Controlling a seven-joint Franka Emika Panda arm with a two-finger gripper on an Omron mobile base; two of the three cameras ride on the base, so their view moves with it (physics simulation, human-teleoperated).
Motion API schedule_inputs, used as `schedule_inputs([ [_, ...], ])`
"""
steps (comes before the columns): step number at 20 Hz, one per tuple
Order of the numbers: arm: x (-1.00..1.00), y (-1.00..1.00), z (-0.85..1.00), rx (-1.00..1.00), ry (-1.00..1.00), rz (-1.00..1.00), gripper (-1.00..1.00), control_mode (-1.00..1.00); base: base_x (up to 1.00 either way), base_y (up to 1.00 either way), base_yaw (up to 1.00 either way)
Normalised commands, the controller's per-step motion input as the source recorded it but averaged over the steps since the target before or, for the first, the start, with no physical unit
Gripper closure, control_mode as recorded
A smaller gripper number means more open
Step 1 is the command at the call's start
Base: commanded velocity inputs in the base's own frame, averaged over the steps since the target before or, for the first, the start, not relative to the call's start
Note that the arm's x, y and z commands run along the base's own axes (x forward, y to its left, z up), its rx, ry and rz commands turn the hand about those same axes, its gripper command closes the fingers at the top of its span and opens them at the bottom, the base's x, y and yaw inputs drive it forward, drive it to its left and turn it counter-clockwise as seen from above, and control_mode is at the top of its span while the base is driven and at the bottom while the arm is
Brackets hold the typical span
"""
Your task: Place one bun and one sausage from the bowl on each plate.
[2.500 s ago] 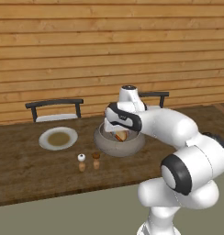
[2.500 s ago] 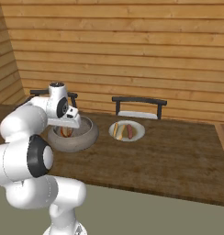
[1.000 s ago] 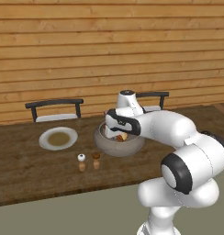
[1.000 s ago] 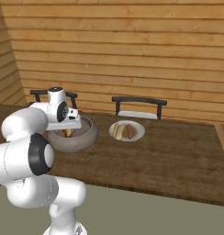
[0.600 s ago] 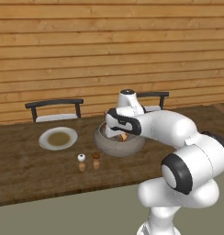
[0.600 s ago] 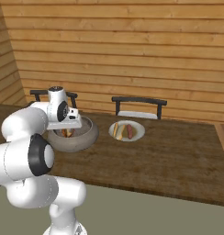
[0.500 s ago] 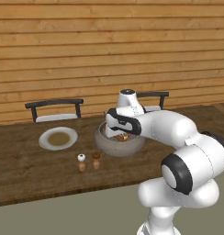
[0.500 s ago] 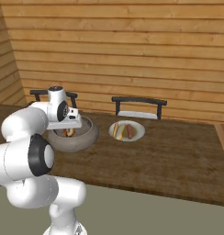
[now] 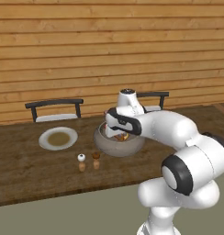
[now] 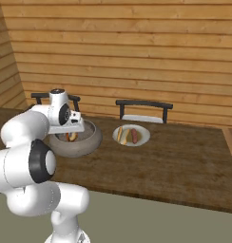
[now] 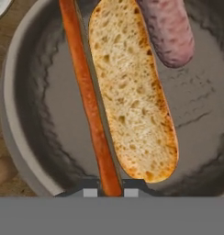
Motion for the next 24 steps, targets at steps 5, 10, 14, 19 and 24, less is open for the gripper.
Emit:
schedule_inputs([
  [5,-0.66,0.00,0.57,0.00,-0.08,0.00,1.00,-1.00,0.00,0.00,0.00],
  [10,-0.38,0.01,0.86,0.00,-0.03,-0.01,1.00,-1.00,0.00,0.00,0.00],
  [14,-0.29,0.32,0.60,0.03,-0.01,0.00,1.00,-1.00,0.00,0.00,0.00],
  [19,-0.29,0.52,0.48,0.08,0.00,-0.02,1.00,-1.00,0.00,0.00,0.00],
  [24,-0.06,0.48,0.28,0.09,0.00,-0.02,1.00,-1.00,0.00,0.00,0.00],
])
